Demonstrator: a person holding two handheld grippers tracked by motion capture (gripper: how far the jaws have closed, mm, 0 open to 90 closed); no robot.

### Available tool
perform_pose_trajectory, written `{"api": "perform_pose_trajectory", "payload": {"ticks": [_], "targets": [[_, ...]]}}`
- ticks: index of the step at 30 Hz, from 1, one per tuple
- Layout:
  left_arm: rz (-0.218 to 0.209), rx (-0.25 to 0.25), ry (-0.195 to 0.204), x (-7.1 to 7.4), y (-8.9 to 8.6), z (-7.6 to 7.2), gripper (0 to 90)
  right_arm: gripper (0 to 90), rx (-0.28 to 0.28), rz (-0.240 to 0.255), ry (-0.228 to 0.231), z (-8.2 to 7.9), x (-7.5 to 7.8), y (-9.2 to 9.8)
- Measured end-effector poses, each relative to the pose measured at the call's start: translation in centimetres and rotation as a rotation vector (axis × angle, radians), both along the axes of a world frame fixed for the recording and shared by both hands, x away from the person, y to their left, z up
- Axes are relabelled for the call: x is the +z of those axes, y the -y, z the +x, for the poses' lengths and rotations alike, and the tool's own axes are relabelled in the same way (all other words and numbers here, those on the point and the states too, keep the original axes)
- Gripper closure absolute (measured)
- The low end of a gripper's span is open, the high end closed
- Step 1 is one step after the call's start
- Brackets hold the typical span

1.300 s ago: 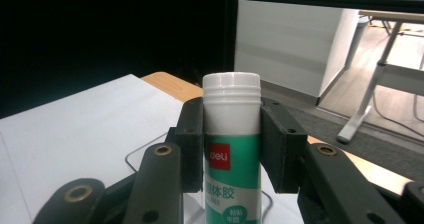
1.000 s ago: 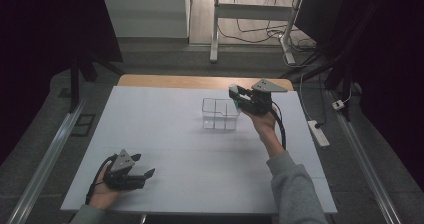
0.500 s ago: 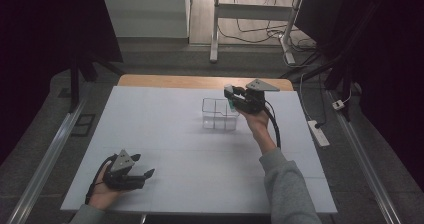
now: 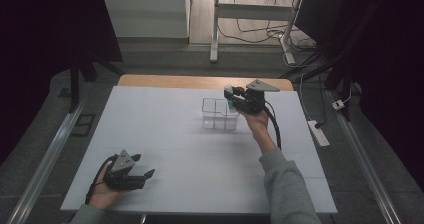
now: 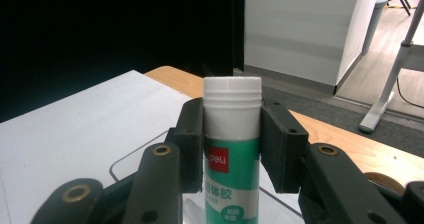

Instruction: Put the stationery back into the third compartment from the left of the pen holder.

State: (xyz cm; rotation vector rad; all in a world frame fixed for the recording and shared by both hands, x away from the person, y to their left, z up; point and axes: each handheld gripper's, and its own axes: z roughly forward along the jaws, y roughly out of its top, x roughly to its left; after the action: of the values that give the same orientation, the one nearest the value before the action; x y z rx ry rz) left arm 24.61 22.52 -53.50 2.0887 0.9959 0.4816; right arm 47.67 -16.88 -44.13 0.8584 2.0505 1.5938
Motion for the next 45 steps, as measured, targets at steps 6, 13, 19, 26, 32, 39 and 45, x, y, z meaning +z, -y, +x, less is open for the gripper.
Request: {"api": "perform_pose_trajectory", "payload": {"ticks": [6,13,19,26,32,39,45], "targets": [[0.002,0.001,-0.001,0.0,0.0,0.0,24.8,51.5,-0.004,0.017,-0.014,0.0,0.0,0.3],[0.003,0.000,-0.004,-0.1,0.0,0.0,24.8,45.9,0.014,-0.010,-0.014,-0.4,0.1,0.5],[0.004,0.000,-0.004,-0.1,0.0,0.0,24.8,45.6,0.023,-0.019,-0.016,-0.5,0.2,0.6],[0.006,-0.001,-0.004,-0.1,0.0,0.0,24.8,45.6,0.032,-0.024,-0.019,-1.0,0.3,1.0],[0.005,-0.001,-0.002,-0.1,0.0,0.1,24.7,45.7,0.041,-0.038,-0.025,-1.6,0.2,1.6],[0.002,0.001,0.002,0.0,0.0,0.2,24.7,45.8,0.045,-0.036,-0.020,-2.9,0.4,2.6],[-0.003,-0.001,0.004,0.0,0.1,0.3,24.7,45.8,0.043,-0.065,-0.017,-4.4,0.3,3.9]]}}
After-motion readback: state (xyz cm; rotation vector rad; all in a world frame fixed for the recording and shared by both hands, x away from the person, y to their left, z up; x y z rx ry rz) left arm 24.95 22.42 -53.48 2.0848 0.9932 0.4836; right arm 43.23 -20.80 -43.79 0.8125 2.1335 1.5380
